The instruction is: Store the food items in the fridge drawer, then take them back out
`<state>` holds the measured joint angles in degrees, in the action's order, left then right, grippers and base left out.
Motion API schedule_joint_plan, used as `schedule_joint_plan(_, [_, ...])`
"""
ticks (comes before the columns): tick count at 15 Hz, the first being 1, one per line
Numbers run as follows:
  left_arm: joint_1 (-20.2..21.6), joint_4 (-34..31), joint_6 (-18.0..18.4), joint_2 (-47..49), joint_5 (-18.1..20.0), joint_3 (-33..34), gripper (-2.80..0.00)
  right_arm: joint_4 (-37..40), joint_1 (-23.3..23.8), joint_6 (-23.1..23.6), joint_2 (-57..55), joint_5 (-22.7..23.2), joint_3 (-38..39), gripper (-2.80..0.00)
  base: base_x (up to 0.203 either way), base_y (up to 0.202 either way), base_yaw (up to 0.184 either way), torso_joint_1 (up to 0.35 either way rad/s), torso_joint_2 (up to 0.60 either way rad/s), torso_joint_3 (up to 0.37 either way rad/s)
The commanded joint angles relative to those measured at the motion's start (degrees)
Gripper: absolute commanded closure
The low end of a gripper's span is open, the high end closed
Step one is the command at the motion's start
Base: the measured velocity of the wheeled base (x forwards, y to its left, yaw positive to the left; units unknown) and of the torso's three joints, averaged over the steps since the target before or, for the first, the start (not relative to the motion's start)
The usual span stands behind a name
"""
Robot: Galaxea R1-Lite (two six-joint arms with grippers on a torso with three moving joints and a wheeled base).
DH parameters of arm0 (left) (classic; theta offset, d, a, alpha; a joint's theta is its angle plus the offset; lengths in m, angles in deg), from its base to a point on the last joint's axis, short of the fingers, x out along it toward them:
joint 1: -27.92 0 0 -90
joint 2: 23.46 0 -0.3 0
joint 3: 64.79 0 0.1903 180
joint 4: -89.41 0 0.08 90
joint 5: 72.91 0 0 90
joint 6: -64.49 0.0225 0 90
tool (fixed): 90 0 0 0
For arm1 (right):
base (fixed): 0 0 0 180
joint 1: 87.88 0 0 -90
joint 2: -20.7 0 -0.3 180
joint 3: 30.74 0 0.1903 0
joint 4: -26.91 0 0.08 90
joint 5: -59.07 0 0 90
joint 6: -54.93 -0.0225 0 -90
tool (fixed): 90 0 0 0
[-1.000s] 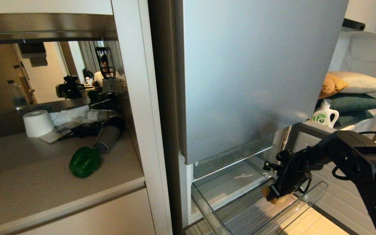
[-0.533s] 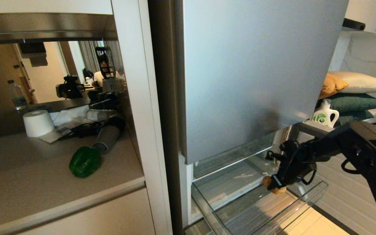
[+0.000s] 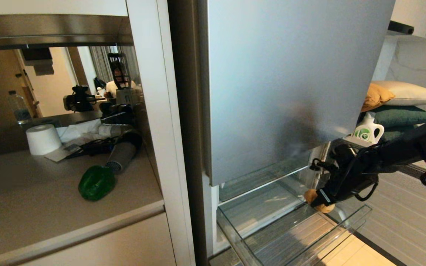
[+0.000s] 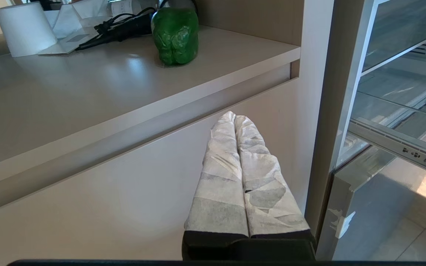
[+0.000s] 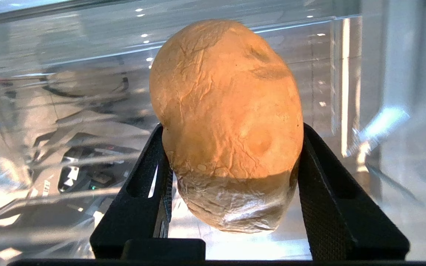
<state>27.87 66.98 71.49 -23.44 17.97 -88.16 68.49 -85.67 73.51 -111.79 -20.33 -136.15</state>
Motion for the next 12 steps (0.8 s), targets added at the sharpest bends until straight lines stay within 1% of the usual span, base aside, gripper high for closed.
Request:
schedule_joint_plan(1, [-0.01, 0.03, 0.03, -0.02, 0.00, 0.62, 0.00, 0.07, -0.01, 0.21, 10.02, 0.36, 5.45, 0.00, 0.000, 0.000, 0.000, 0.000, 0.00, 0.000])
schedule_joint_plan(5, [0.05, 0.03, 0.03, -0.02, 0.00, 0.62, 0.00, 0.05, -0.09, 0.31, 21.55, 0.65, 17.37, 0.00, 0.000, 0.000, 0.000, 0.000, 0.00, 0.000])
schedule_joint_plan(7, [0.05, 0.03, 0.03, -0.02, 0.00, 0.62, 0.00, -1.47, -0.05, 0.08, 26.05, 0.68, 24.58, 0.00, 0.000, 0.000, 0.000, 0.000, 0.00, 0.000])
schedule_joint_plan(9, [0.04, 0.03, 0.03, -0.02, 0.00, 0.62, 0.00, -6.89, 0.03, -0.02, 29.08, 0.50, 33.94, 0.00, 0.000, 0.000, 0.000, 0.000, 0.00, 0.000])
schedule_joint_plan(12, [0.02, 0.03, -0.05, -0.02, 0.00, 0.62, 0.00, -19.86, 0.34, -0.38, 30.08, 0.20, 47.07, 0.00, 0.000, 0.000, 0.000, 0.000, 0.00, 0.000])
